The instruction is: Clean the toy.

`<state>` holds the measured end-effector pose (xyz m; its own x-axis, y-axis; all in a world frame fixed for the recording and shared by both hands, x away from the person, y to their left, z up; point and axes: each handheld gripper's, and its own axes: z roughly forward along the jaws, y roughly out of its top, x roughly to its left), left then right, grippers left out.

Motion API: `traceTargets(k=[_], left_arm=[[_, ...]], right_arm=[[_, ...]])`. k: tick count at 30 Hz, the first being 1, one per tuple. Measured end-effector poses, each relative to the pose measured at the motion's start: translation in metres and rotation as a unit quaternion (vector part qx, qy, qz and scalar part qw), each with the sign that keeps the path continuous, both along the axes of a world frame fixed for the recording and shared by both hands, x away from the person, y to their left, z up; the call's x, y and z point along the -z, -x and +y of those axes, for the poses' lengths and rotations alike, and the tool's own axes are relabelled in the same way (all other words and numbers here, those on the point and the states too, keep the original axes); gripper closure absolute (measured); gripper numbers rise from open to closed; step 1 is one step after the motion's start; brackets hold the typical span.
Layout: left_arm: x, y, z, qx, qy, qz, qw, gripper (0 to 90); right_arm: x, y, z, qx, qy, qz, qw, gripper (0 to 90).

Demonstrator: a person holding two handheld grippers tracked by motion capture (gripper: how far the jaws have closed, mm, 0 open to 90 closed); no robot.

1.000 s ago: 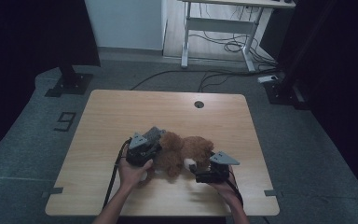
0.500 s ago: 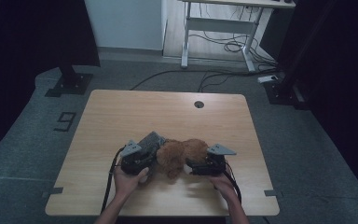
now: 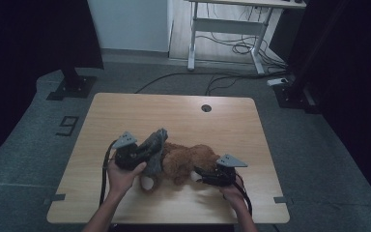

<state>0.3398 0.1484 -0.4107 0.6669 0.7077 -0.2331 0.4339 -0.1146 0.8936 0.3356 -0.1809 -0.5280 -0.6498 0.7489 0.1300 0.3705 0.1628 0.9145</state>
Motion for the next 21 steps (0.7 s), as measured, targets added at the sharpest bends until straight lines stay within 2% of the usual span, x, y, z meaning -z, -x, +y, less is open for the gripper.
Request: traceTargets(k=[4,6,9,11,14,17,18,19,21], left_arm=[[-0.019,-0.017,-0.025,0.025,-0.001,0.002,0.9997,76.8],[-0.023,-0.023,-0.045,0.042,-0.003,0.008,0.9991,76.7],[-0.022,-0.029,-0.08,0.08,-0.008,0.025,0.9964,76.6],[-0.016,-0.032,-0.103,0.094,-0.022,0.037,0.9946,76.6],[0.0,-0.033,-0.132,0.115,-0.049,0.055,0.9906,76.5],[0.023,-0.034,-0.15,0.121,-0.078,0.084,0.986,76.5],[0.032,-0.034,-0.152,0.119,-0.083,0.09,0.9853,76.5],[0.038,-0.033,-0.152,0.115,-0.078,0.088,0.9864,76.6],[0.041,-0.03,-0.147,0.106,-0.067,0.086,0.9884,77.1]], right_arm=[[0.0,0.0,0.001,-0.002,0.002,-0.006,1.0,24.0],[0.0,0.0,0.001,-0.001,0.001,-0.006,1.0,24.0],[-0.001,-0.001,0.001,0.003,0.0,-0.002,1.0,23.9],[-0.001,-0.001,0.001,0.005,0.0,-0.003,1.0,23.8],[-0.001,-0.001,0.001,0.006,0.0,-0.001,1.0,23.6],[-0.001,-0.001,0.001,0.008,-0.001,-0.002,1.0,23.6],[-0.001,-0.001,0.001,0.008,0.0,-0.001,1.0,23.6],[-0.001,-0.001,0.001,0.009,0.002,-0.002,1.0,23.6],[0.0,-0.001,0.0,0.006,0.008,-0.001,0.9999,23.9]])
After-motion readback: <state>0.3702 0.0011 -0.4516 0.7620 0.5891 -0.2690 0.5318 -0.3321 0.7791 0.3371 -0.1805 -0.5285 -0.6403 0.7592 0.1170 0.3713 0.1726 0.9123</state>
